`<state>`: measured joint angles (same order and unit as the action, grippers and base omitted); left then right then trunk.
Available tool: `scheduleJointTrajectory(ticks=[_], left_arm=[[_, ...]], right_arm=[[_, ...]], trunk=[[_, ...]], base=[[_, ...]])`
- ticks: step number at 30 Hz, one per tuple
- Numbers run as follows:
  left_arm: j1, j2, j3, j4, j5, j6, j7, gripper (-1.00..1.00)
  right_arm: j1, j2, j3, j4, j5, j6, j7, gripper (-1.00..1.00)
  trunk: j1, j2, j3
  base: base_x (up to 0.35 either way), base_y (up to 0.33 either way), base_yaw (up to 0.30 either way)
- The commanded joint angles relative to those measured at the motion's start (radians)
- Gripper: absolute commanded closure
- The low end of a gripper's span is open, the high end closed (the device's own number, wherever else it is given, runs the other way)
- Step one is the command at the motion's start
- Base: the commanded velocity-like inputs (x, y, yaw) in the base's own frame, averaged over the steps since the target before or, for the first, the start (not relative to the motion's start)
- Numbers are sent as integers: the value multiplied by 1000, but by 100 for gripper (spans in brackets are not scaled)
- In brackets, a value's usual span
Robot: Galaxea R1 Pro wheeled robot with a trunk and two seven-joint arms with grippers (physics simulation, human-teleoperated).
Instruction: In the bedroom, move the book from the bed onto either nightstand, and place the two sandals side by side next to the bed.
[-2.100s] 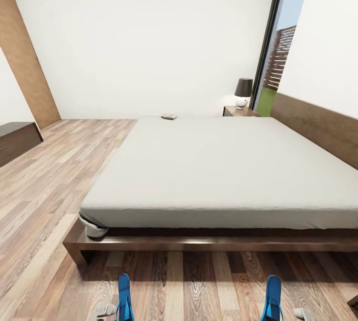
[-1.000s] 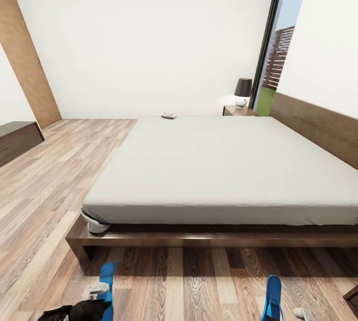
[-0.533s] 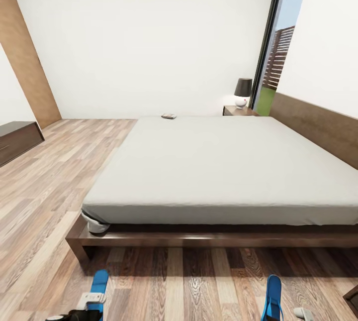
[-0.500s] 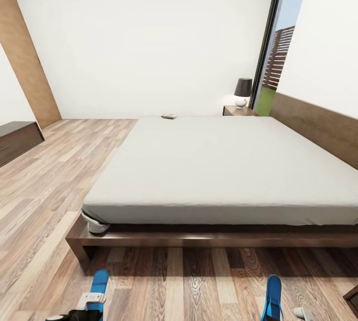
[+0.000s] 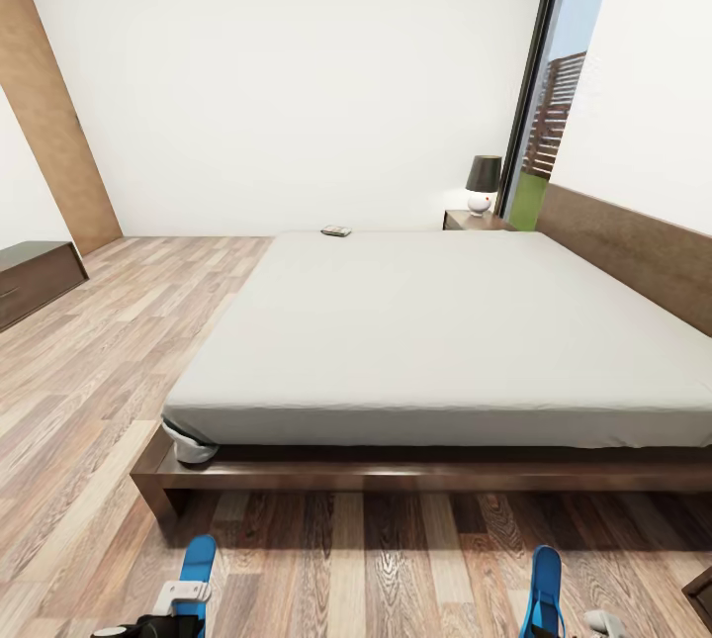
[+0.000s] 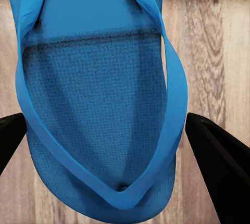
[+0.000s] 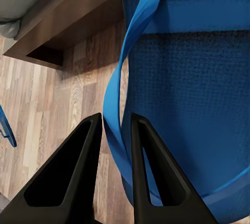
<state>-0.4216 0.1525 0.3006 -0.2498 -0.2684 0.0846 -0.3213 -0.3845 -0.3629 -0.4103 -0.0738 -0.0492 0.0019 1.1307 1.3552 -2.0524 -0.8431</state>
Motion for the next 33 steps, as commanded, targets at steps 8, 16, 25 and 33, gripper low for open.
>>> scheduleJointTrajectory(ticks=[8,16,25,33], left_arm=[[0,-23,8,-25,-9,15,-3,100],[-14,-34,6,-64,-11,21,-2,100],[-32,-34,6,-86,-12,96,13,100],[-33,-34,6,-85,-12,100,21,100]], right_arm=[[-1,-5,5,-81,-9,193,11,100],[-1,-8,6,-160,-10,256,96,100],[-1,-8,9,-186,-5,322,174,100],[-1,-8,10,-187,-5,323,175,100]], trunk=[[0,0,-1],[0,0,-1],[8,-14,-7],[38,-70,-32]], base=[[0,0,0],[0,0,0],[0,0,0],[0,0,0]])
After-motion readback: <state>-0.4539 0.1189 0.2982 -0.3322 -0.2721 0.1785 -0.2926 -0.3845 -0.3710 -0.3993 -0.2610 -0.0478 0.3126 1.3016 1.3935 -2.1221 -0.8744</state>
